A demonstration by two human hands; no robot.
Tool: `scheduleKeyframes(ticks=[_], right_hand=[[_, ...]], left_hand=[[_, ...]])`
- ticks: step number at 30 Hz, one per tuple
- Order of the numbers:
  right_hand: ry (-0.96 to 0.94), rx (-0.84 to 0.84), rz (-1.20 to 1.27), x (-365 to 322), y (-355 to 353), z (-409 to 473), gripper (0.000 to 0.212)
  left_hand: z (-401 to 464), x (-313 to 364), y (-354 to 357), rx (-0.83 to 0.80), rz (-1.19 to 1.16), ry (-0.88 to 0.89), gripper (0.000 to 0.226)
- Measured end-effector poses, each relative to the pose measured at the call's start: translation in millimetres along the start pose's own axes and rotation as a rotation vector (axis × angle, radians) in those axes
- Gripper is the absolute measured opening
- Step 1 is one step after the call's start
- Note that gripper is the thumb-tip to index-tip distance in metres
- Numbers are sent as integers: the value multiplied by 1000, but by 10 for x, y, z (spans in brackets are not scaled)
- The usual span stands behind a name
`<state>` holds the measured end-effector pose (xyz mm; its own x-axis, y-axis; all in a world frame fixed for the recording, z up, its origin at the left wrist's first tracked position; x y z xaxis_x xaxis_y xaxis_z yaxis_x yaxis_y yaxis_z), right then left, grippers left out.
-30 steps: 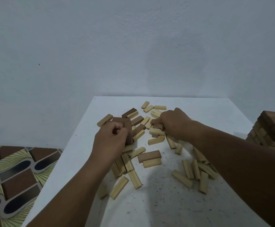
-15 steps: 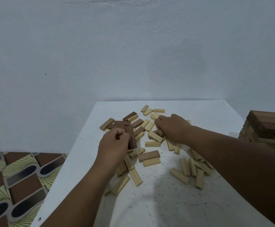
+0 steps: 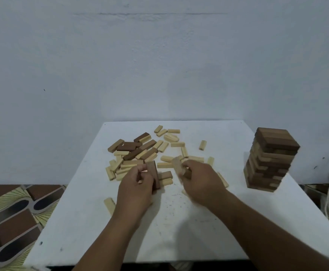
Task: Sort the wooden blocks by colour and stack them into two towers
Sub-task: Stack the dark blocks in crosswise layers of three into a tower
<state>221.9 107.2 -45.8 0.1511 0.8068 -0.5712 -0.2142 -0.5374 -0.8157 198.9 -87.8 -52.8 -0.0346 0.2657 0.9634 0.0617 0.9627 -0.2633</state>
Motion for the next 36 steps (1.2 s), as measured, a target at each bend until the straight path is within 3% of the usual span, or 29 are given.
scheduleKeyframes(ticks=[2,7,13,19,27,32,36], right_hand=[[50,14,81,55,23,-298,22],[7,47,85,59,122,-822,10],[-53,68,-63,70,181,-1070,24],[-34,93,112,137,69,-1107,35],[-82,166,33,246,35,-1008,7],[-84,186,-76,303,71,-944,18],[-152,221,42,188,55,-954,18]], left_hand=[[-183,-70,50,-16,-24,-11,24],[-536,-145,146,-96,142,139,46],[-671,-191,246,-147,415,285,42],[-686,-232,275,-68,696,450,38],[-660,-174,203,-57,586,511,19],[-620,-199,197,-82,566,517,13],[-617,-201,217,-115,541,487,10]])
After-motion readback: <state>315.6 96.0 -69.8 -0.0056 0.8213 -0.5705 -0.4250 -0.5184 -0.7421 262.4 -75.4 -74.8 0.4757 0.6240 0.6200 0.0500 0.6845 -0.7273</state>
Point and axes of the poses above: each hand's wrist, its own z-axis towards the middle knuckle, its own y-axis out of the palm, x = y × z, the point moved 9 cm from there along z, towards the middle knuckle, and after that the axes turned 1 degree about -x, right-handed, at the moved point
